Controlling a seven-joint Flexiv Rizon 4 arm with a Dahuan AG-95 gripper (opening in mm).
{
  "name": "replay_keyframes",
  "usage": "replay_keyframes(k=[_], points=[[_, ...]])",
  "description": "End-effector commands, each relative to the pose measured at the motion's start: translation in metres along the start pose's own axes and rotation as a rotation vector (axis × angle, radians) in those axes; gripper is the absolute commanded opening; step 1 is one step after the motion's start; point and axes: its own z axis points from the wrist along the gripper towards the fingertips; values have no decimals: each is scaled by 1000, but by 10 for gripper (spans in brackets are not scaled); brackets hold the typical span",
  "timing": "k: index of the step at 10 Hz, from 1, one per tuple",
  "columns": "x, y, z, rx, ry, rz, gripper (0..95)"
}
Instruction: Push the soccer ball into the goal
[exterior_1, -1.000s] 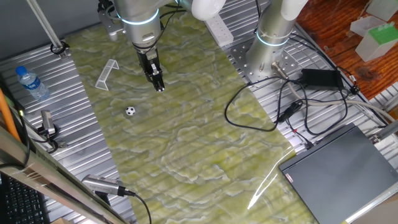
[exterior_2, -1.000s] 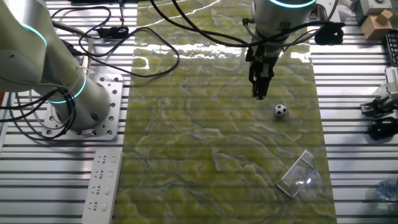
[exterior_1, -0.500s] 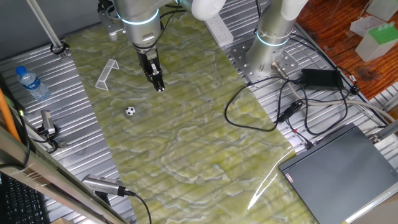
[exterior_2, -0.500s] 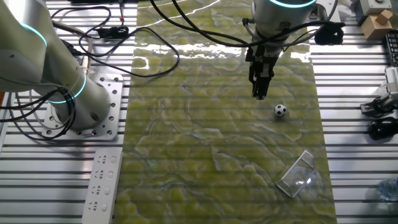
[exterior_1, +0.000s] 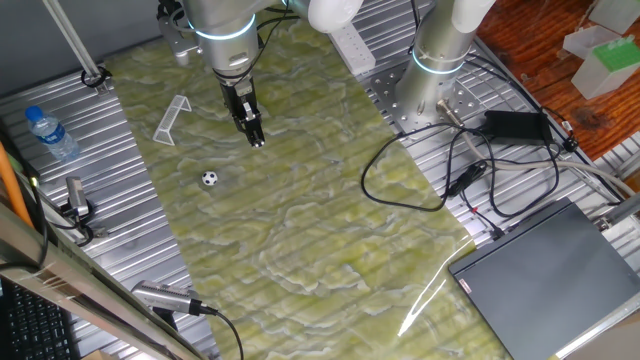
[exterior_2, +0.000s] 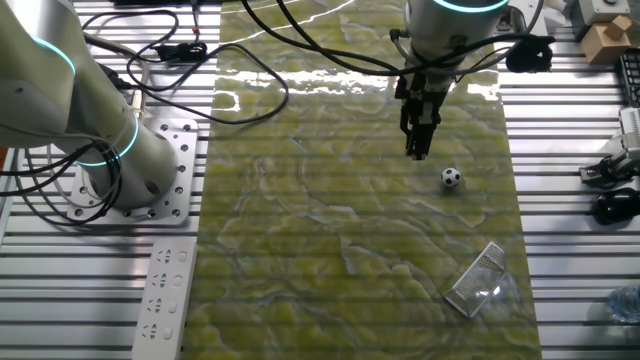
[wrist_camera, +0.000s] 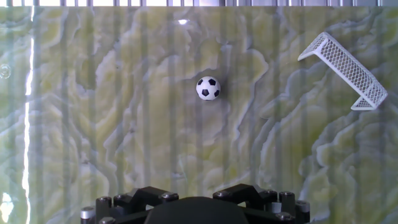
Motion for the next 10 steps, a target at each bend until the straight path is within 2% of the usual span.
replay_keyframes(k=[1, 2, 7, 8, 10], points=[[0, 0, 0, -27, -29, 130, 0], [0, 0, 0, -19, -27, 130, 0], [0, 0, 2, -17, -30, 133, 0], [-1, -1, 5, -14, -41, 133, 0], [-2, -1, 15, -4, -84, 127, 0]])
